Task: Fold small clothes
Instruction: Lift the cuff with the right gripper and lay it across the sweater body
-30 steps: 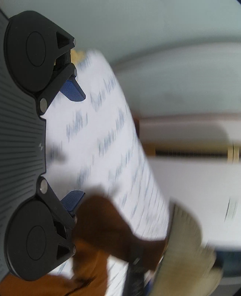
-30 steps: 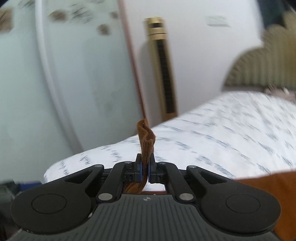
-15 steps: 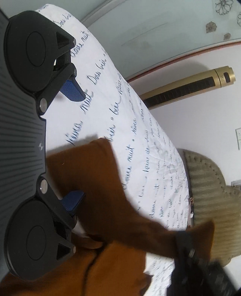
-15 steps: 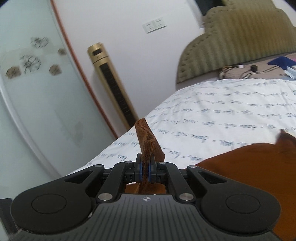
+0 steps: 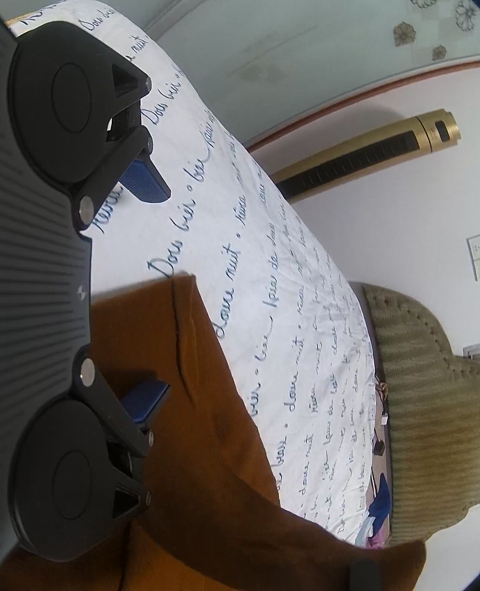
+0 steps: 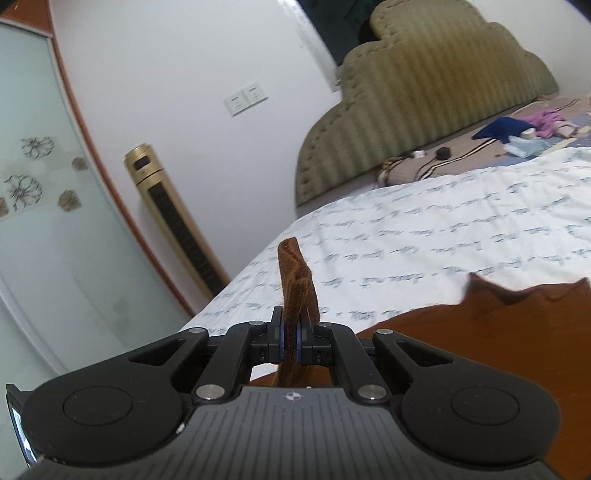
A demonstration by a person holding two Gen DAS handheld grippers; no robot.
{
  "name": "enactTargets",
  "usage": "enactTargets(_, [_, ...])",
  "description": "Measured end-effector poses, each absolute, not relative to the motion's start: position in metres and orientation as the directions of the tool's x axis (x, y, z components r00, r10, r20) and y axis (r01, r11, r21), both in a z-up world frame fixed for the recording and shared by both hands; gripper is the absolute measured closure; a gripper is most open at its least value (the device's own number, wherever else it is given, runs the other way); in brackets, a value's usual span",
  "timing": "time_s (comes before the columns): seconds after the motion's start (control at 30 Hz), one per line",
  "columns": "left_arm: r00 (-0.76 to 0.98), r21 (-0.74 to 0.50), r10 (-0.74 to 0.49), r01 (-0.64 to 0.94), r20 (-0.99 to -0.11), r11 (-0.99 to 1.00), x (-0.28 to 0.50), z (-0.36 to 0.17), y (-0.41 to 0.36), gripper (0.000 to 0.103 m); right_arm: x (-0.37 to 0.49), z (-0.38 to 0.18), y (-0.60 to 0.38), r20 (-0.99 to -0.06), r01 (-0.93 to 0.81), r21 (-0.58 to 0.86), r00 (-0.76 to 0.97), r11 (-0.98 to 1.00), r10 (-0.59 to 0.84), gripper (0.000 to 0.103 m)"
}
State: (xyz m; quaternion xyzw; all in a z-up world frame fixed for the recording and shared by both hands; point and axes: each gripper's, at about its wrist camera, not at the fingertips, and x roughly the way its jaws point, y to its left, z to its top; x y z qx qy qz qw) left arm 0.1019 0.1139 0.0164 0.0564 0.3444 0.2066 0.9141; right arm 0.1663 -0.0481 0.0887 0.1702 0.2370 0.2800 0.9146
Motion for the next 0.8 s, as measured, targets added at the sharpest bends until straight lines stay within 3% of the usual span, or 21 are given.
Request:
enactTargets(0.6, [0.71, 0.261, 0.37, -0.263, -0.6, 0.929, 0.122, 0.022, 0.069, 0.0, 0.163, 0.072, -0.153, -0.305, -0.255, 0.519, 0.836, 0.815, 0.456, 0.096])
enactTargets(0.8, [0.714, 0.249, 0.341, -0.236, -0.611, 0.939, 0.121, 0.02, 0.061, 0.0, 0.158, 0.056, -0.196, -0.337, -0.164, 0.53, 0.86, 0.832, 0.383, 0.096])
